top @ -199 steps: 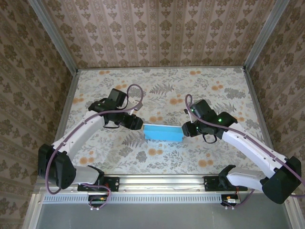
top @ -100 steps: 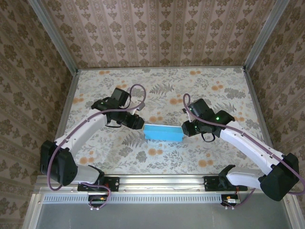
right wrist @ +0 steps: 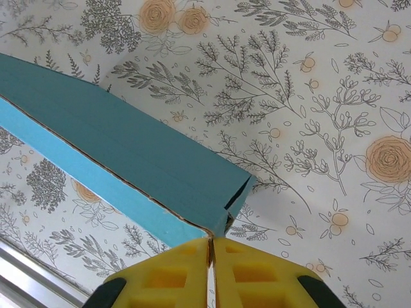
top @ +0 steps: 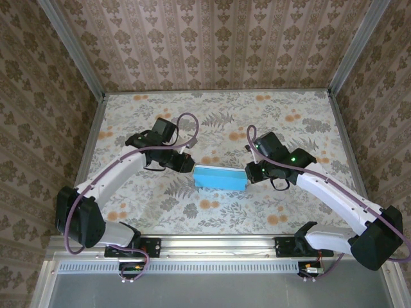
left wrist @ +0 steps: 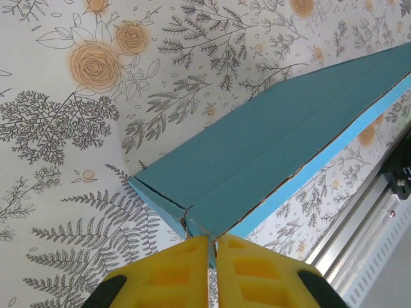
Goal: Fold the paper box
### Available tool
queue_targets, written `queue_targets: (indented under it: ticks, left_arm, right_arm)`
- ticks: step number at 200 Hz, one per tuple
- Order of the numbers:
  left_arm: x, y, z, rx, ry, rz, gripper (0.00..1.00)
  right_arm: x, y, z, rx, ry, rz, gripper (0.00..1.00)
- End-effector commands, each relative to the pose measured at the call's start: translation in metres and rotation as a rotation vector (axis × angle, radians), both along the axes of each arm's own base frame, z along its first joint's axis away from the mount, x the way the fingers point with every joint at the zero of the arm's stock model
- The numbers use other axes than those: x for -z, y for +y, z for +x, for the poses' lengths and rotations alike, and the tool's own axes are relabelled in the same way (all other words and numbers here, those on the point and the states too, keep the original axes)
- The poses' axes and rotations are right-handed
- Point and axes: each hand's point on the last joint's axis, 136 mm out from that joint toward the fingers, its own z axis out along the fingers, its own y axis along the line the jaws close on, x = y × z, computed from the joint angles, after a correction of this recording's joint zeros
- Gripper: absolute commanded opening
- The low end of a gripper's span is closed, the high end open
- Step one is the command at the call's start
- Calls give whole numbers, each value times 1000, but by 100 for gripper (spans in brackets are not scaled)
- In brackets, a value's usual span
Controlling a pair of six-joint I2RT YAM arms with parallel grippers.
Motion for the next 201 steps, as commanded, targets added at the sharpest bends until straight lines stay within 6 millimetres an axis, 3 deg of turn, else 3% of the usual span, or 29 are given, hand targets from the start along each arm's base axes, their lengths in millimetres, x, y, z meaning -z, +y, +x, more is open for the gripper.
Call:
queue_targets:
  ticks: [1,142,201]
  left_arm:
    - [-7,-10,0,-4,15,-41,9]
    - [15,-10,-9,-10,57,-9,6]
    - [24,-7,-13,-8,61,24,6]
  right_arm:
    - [-7,8,4,5,-4,52,11]
    - [8,15,1,35,44,105,8]
    - [19,8,-4,51,68,71,8]
